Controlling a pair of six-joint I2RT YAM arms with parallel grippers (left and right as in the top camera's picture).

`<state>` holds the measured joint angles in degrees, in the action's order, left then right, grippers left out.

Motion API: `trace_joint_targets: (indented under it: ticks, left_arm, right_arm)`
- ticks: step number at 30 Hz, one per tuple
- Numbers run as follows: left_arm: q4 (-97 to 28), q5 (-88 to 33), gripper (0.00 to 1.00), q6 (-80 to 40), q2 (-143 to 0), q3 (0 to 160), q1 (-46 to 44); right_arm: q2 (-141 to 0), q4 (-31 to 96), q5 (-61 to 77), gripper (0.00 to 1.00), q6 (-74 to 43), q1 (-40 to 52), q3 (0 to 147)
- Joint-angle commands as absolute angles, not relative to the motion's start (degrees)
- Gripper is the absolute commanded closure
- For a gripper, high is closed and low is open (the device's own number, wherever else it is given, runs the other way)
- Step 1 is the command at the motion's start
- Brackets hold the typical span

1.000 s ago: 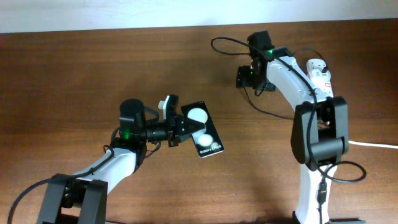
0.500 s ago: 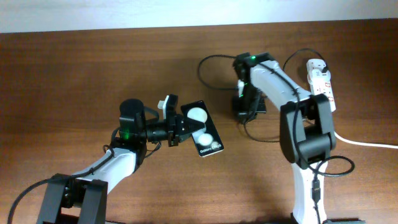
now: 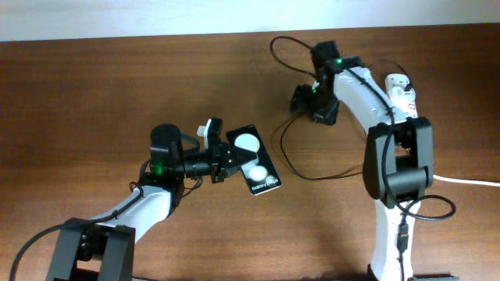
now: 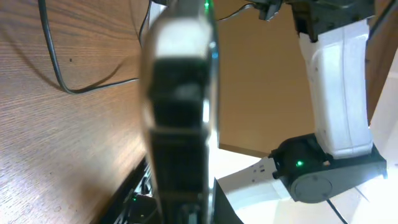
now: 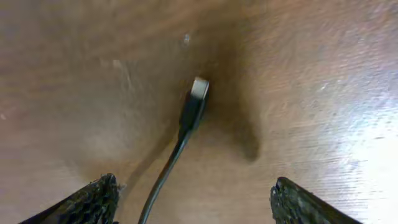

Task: Plug charger to phone and switch on socket
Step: 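Grasp the black cable near its USB plug with the right gripper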

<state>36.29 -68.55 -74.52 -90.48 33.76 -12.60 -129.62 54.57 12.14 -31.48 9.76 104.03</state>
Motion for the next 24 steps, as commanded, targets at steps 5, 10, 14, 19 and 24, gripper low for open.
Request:
trace_joint_targets:
  ticks: [5,10,14,19,24]
  left_arm:
    - [36.80,-67.75,1.00,-72.97,-90.04,34.59,-12.64]
    - [36.80,-67.70,1.00,-72.97,-90.04,34.59,-12.64]
    - [36.80,-67.68,1.00,-72.97,-90.04,34.61,-12.64]
    - [36.80,-67.68,1.00,-72.97,-90.04,34.59,-12.64]
    - [36.80,-68.20,1.00,-72.99,-90.04,34.59,-12.64]
  right_arm:
    - [-130.67,51.20,14.39,0.42,-33.74,11.73,101.54]
    - [-130.67,48.97,14.63,0.58,-33.74,11.73,99.88]
    - [-130.67,46.96,14.61,0.67,-33.71,11.99,95.04]
    - [-130.67,46.52,14.33,0.86,-31.44,13.56,94.70]
    - [-124.86,54.37,14.90,0.96,-18.20,13.43,94.83]
